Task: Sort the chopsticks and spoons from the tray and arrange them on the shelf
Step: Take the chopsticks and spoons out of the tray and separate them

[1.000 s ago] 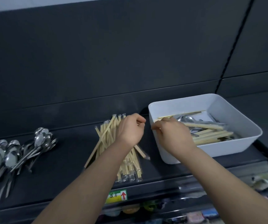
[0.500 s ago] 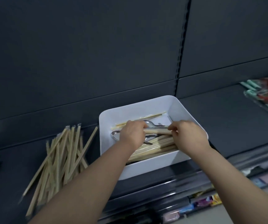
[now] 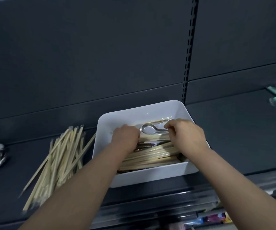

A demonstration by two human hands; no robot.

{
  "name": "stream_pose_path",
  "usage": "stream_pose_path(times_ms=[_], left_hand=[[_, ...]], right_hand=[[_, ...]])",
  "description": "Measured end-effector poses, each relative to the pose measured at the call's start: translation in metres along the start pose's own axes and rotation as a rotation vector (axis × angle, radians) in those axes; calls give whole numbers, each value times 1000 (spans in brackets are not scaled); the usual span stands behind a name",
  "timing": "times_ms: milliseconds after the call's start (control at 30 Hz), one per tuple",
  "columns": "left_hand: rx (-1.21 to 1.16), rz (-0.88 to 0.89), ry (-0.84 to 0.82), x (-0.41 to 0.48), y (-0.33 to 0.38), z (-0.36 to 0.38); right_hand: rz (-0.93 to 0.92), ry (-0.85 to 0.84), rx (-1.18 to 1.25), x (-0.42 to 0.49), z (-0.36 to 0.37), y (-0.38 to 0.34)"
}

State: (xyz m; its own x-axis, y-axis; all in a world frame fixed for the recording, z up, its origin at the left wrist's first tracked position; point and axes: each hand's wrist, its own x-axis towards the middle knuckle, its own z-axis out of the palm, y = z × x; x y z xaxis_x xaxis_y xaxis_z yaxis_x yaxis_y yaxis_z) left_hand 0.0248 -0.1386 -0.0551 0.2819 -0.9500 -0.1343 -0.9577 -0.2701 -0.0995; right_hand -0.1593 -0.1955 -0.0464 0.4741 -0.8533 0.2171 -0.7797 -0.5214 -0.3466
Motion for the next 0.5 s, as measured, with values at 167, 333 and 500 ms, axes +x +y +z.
stream_pose_path(times_ms=[167, 333, 500], left_hand=[[-466, -265, 177, 0, -19, -4], [-631, -274, 281, -6, -13, -16], [-700, -241, 281, -11, -8, -15]], right_hand=[[-56, 66, 13, 5, -4, -1], [-116, -400, -191, 29, 8, -12], [-78, -487, -232, 27, 21, -16]])
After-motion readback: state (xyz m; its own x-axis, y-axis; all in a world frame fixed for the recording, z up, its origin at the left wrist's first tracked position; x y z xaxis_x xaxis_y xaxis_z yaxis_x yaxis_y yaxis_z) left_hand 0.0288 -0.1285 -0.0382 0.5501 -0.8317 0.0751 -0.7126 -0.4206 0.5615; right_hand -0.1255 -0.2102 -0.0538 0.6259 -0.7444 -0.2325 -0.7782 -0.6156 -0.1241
